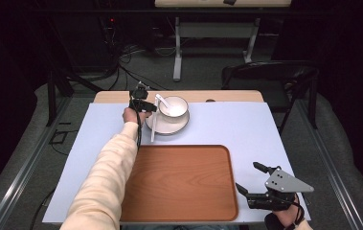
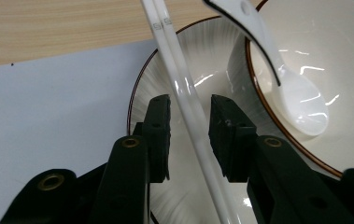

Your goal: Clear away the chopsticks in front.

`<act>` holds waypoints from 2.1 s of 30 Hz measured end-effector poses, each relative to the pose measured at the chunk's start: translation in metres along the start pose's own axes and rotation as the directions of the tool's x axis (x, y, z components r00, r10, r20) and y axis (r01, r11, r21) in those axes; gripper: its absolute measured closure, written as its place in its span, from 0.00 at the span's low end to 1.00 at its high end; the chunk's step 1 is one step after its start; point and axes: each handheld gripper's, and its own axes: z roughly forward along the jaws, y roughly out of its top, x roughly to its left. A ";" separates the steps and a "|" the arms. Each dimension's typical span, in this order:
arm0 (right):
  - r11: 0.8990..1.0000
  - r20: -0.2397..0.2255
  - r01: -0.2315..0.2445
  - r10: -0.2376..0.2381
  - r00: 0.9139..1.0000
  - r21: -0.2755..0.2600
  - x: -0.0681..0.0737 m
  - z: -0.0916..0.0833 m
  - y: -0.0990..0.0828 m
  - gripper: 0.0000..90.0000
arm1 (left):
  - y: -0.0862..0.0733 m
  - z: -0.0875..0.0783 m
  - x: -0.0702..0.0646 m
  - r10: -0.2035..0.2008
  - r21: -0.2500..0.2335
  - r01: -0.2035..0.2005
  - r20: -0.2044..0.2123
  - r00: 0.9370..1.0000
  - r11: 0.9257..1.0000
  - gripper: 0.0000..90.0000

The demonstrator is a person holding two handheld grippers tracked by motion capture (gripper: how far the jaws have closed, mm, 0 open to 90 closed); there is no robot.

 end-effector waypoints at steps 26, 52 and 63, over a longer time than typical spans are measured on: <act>1.000 0.008 -0.002 0.002 1.000 0.001 0.000 0.000 0.000 0.16 | -0.004 0.015 0.007 -0.092 0.028 0.093 -0.029 0.995 0.995 0.85; 1.000 0.010 -0.004 0.004 1.000 -0.004 0.000 -0.001 0.000 0.16 | -0.003 -0.036 0.017 -0.163 -0.052 0.162 -0.020 0.986 0.985 0.93; 1.000 0.012 -0.005 0.005 1.000 -0.006 0.000 -0.001 0.000 0.16 | -0.021 -0.064 0.020 -0.160 -0.081 0.164 0.046 0.986 0.983 0.93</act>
